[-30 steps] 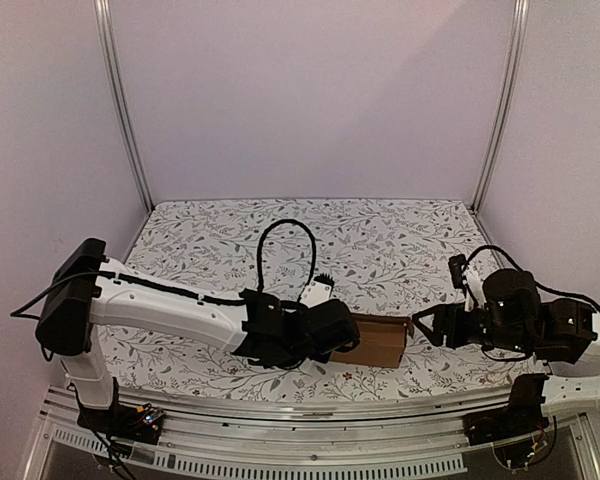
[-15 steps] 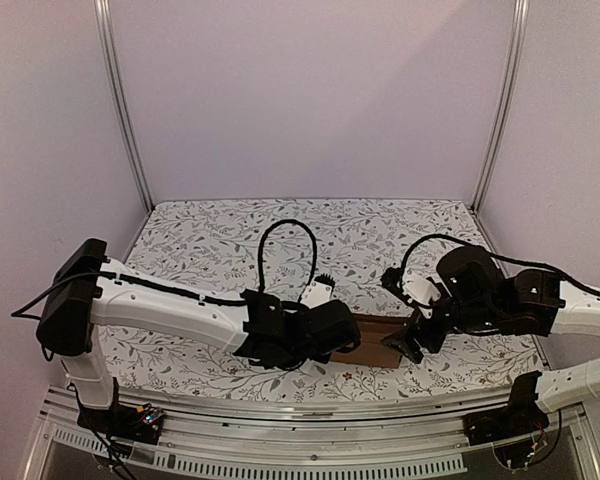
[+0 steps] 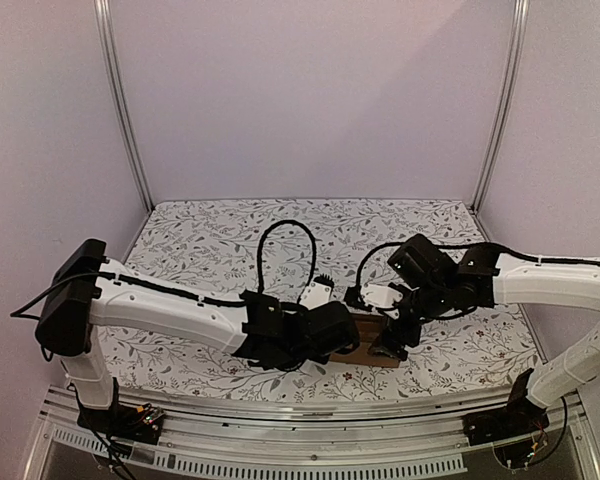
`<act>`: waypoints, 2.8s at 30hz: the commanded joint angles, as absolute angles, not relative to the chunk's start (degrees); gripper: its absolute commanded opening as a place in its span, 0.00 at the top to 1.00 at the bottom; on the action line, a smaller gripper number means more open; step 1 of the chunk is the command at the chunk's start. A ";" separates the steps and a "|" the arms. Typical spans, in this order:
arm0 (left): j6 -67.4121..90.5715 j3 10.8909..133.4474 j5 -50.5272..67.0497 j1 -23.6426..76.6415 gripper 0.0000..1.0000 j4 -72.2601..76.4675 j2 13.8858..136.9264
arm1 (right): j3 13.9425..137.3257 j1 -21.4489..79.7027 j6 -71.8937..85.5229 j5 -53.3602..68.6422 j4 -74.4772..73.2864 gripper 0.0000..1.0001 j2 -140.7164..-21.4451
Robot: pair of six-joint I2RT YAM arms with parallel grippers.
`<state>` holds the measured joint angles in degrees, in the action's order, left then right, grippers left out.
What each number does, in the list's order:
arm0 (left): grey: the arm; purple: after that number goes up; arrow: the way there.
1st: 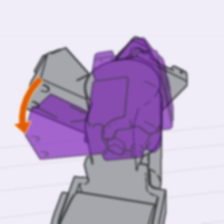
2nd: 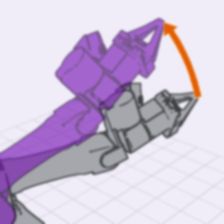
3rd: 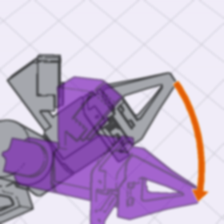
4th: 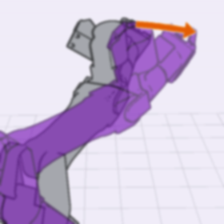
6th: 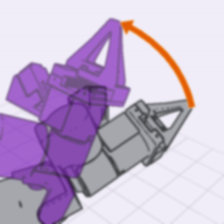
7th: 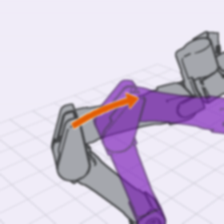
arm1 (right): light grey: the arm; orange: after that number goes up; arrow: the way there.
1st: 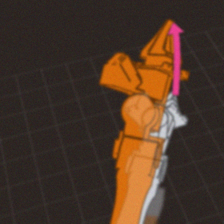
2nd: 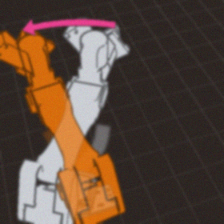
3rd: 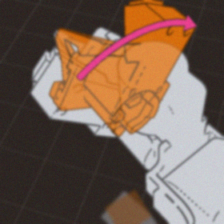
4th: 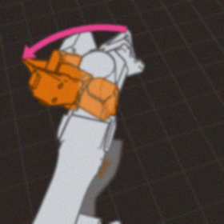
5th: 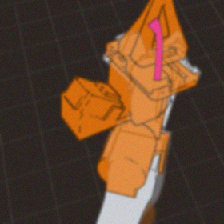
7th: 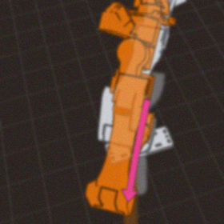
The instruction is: Fold the paper box
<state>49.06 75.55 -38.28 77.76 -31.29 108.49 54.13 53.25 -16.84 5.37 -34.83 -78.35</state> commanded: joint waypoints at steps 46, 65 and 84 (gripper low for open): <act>38.32 51.39 -12.39 77.60 0.32 -15.33 84.84 | 54.23 55.46 -15.29 3.31 -34.06 0.52 -81.54; 21.04 31.65 0.16 70.47 0.01 5.40 61.61 | 56.33 58.06 -21.96 17.24 -40.57 0.55 -72.95; 15.84 30.99 11.38 69.43 0.00 8.55 59.13 | 65.52 59.50 -23.35 28.28 -43.00 0.55 -75.63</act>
